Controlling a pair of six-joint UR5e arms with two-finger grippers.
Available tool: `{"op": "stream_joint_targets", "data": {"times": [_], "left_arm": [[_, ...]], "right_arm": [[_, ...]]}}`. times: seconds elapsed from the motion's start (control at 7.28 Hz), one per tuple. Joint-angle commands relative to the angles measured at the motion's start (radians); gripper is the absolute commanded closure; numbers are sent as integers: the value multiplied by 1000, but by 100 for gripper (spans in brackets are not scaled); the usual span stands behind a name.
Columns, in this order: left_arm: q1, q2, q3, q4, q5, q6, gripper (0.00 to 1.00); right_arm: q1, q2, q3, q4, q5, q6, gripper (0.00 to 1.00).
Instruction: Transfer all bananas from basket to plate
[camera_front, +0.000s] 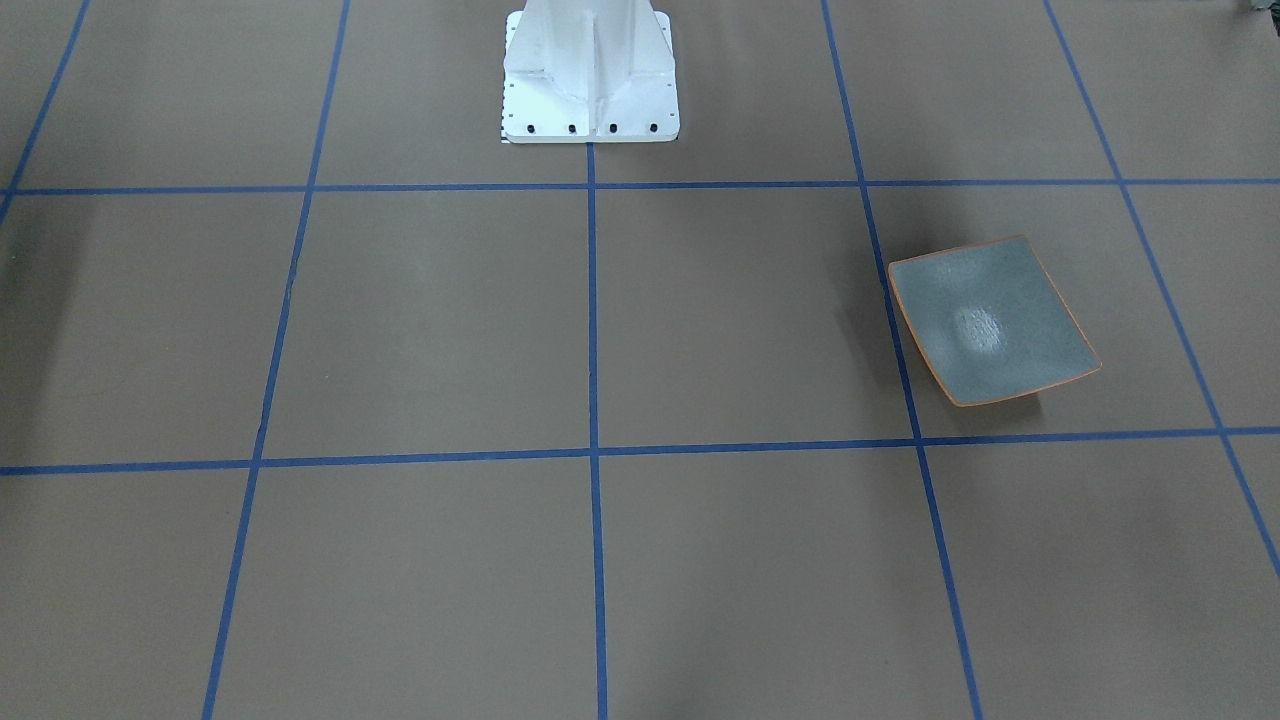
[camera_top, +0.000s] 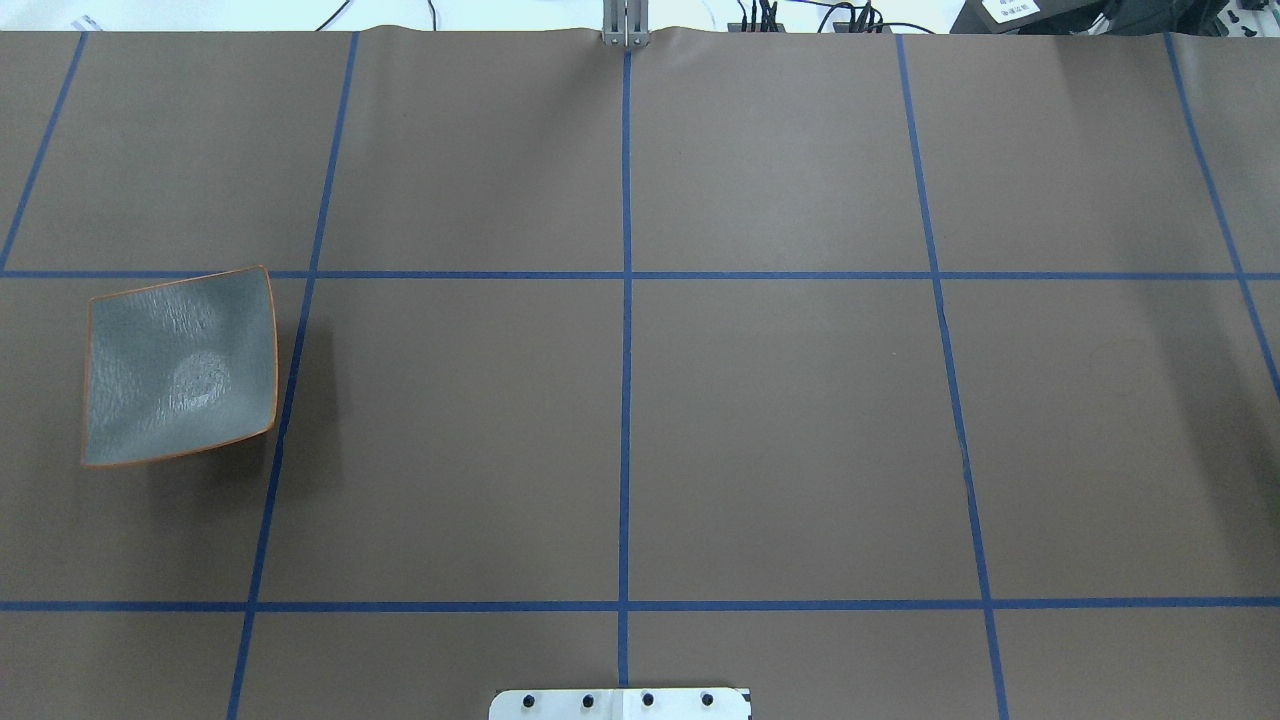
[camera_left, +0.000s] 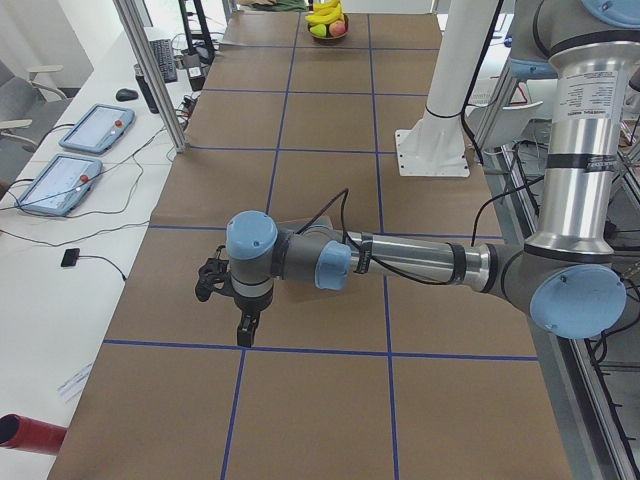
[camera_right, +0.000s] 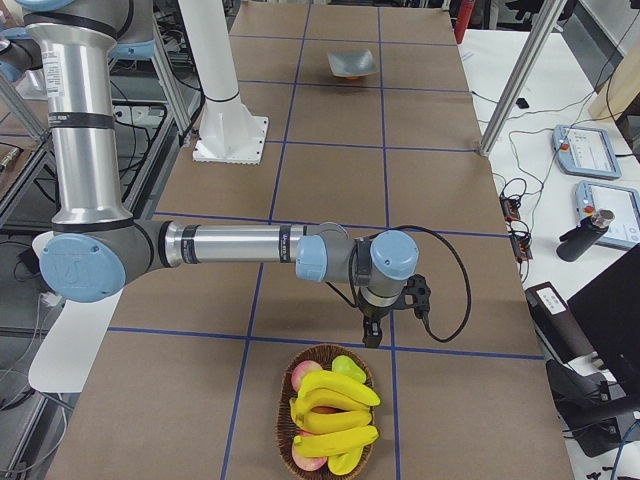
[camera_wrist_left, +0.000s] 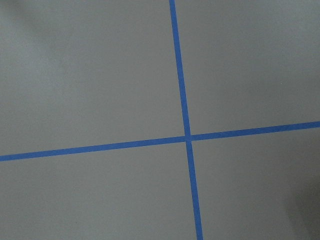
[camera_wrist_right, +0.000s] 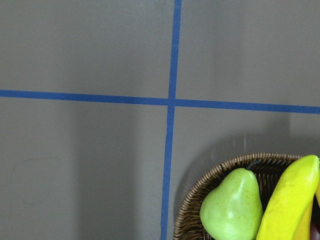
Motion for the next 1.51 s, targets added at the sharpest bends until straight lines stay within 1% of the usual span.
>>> {"op": "stream_joint_targets", "data": {"times": [0.0, 0.14, 0.41, 0.69, 0.96, 1.1, 1.24, 1.37], "left_arm": [[2, -15, 38, 1, 23, 3, 0], [1, -6, 23, -15, 35, 27, 0], [1, -15, 23, -24, 32, 41, 0], [1, -11, 22, -27, 35, 41, 0], [1, -14, 22, -29, 35, 41, 0], [2, -14, 20, -35, 35, 41, 0], [2, -14, 18, -36, 32, 41, 0], [2, -14, 18, -38, 29, 41, 0]], "right_arm": [[7, -5, -1, 3, -7, -18, 0], [16, -5, -4, 1, -24, -64, 0], [89, 30, -114, 4, -26, -232, 0], [183, 64, -267, 3, -18, -451, 0], [232, 76, -341, 15, -15, -506, 0], [237, 85, -448, 132, -18, -494, 0], [238, 122, -560, 235, -20, -453, 0], [237, 140, -613, 272, -21, -426, 0]]}}
